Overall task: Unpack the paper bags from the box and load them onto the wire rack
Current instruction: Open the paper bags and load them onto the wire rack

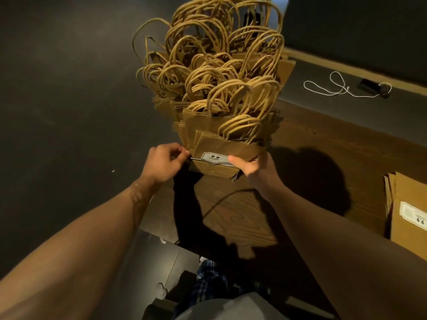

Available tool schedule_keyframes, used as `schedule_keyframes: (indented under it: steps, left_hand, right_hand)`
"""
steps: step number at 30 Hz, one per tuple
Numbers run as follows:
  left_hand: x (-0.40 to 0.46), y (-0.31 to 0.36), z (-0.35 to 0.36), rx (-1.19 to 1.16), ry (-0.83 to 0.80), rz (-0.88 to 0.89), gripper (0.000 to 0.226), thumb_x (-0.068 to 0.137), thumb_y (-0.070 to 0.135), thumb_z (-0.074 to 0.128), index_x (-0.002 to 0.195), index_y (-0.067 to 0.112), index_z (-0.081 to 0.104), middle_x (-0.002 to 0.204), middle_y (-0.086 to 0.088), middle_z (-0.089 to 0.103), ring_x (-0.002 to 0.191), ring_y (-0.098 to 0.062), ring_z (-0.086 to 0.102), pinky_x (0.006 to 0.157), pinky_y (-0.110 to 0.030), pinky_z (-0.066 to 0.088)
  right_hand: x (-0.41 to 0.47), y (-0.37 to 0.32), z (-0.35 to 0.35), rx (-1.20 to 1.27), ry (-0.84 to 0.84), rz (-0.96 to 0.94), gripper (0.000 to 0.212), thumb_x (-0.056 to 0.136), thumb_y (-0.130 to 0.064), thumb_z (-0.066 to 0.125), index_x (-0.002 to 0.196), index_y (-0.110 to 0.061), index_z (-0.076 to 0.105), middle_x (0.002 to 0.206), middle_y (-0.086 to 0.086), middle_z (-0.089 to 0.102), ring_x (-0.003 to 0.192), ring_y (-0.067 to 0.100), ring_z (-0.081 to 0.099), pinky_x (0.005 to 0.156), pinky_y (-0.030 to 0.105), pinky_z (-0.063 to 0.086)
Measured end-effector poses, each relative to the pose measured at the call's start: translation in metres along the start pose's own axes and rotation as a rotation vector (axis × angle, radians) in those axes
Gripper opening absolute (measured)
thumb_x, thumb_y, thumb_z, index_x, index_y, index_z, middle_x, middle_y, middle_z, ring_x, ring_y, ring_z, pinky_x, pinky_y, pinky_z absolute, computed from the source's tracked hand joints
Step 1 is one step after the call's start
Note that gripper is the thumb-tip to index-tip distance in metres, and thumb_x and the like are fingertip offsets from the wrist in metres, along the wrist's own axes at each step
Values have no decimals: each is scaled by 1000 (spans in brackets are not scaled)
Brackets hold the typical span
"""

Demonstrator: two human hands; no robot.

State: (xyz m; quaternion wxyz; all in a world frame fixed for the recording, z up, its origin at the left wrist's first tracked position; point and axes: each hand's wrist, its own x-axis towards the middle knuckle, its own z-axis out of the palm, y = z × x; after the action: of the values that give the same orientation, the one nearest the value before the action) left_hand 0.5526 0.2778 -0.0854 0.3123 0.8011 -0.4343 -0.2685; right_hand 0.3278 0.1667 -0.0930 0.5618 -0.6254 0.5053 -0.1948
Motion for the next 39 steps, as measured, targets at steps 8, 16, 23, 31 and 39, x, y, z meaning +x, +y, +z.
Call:
schedule_keyframes:
  steps: [8, 16, 23, 31, 39]
  left_hand:
    - [0, -3, -2, -76, -4, -220, 8, 96, 23, 58, 97, 21, 66, 94, 0, 69, 87, -15, 63, 78, -30, 50]
    - [-19, -8, 25, 313, -447, 23, 69, 78, 39, 51, 143, 19, 44, 132, -11, 61, 118, -29, 59, 102, -34, 46]
    - [-25, -5, 48, 281, -234, -47, 75, 98, 29, 52, 157, 15, 8, 127, -24, 60, 112, -41, 59, 98, -44, 47]
    - [-19, -1, 40, 420, -233, 5, 70, 97, 34, 52, 153, 7, 20, 125, -24, 56, 114, -36, 56, 97, -40, 44]
    - [-39, 3, 53, -80, -166, -231, 54, 93, 19, 64, 136, 14, 32, 130, -20, 58, 118, -37, 57, 95, -31, 41]
  right_hand:
    - [-11, -13, -4, 136, -22, -65, 19, 84, -15, 74, 102, -21, 71, 104, 0, 73, 101, 17, 68, 98, 45, 51]
    - [-9, -21, -14, 204, -142, 0, 35, 81, -18, 69, 116, -12, 64, 114, 7, 68, 111, 24, 62, 93, 37, 50]
    - [0, -21, -27, 264, -85, -1, 35, 73, 0, 70, 106, -8, 64, 109, 20, 67, 111, 42, 59, 97, 58, 48]
    - [5, -26, -37, 304, -157, 70, 39, 80, 11, 65, 109, -15, 63, 105, 0, 73, 107, 22, 65, 99, 42, 50]
    - [6, -25, -39, 244, -168, 127, 47, 84, 6, 65, 129, -1, 53, 122, 13, 65, 116, 27, 61, 105, 46, 46]
